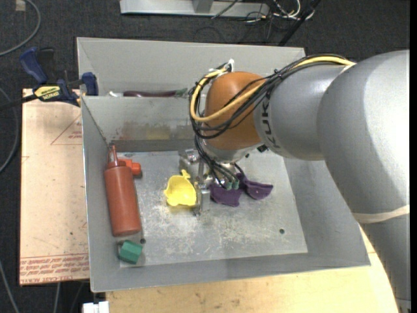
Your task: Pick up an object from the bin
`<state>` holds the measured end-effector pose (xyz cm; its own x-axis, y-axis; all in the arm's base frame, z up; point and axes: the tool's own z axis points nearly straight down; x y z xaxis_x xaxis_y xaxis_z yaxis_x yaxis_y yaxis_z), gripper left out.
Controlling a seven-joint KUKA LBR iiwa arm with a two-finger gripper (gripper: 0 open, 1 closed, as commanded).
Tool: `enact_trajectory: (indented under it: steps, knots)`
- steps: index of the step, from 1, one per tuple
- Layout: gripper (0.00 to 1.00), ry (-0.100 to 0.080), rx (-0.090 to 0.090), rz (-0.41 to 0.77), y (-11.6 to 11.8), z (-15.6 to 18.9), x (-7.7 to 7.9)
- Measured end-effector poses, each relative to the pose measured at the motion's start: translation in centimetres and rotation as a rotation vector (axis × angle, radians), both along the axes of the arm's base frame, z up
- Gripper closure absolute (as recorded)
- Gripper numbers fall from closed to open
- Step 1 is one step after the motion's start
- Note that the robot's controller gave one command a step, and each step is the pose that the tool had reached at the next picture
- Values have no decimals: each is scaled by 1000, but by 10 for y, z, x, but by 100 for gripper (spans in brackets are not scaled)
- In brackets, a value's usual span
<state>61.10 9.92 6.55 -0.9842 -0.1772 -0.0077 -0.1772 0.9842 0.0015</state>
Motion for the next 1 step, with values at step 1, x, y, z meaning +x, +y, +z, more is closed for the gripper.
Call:
enact_trajectory:
  steps: [1]
  knots:
    - [100,5,0,49,13,2,2]
